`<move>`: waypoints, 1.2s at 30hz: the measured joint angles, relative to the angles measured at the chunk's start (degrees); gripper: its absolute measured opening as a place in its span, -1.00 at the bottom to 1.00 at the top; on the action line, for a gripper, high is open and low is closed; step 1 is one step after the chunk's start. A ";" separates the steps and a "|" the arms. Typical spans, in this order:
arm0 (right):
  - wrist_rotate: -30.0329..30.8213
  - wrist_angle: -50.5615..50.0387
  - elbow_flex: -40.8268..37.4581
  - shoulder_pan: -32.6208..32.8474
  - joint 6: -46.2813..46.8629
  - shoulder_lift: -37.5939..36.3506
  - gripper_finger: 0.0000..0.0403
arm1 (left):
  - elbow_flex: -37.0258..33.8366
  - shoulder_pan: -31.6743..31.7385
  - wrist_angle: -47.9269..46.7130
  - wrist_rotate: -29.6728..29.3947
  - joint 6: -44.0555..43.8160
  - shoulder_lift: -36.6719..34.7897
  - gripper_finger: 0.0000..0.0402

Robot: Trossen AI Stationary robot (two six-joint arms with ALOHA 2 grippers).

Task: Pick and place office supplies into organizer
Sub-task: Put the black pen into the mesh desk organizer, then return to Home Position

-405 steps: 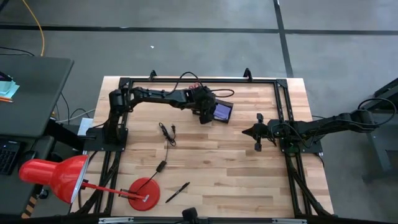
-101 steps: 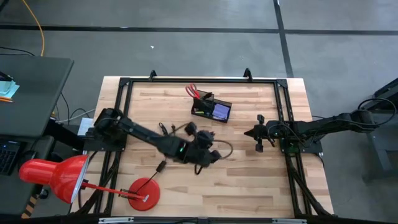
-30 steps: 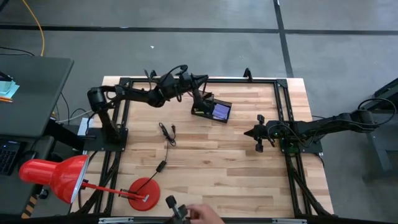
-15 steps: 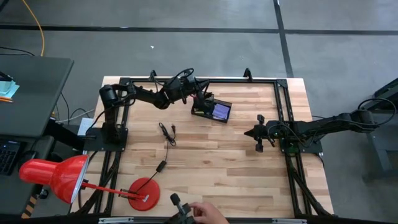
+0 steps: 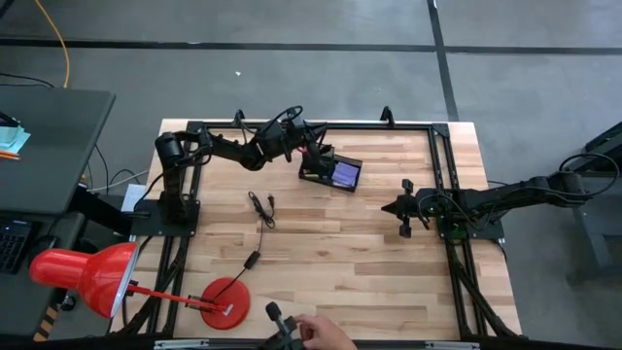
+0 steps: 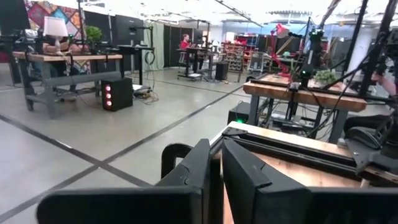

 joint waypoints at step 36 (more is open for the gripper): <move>-0.02 0.00 0.00 0.00 0.01 0.00 -1.00 | 0.25 -3.02 -21.48 23.26 -0.19 -15.70 -0.96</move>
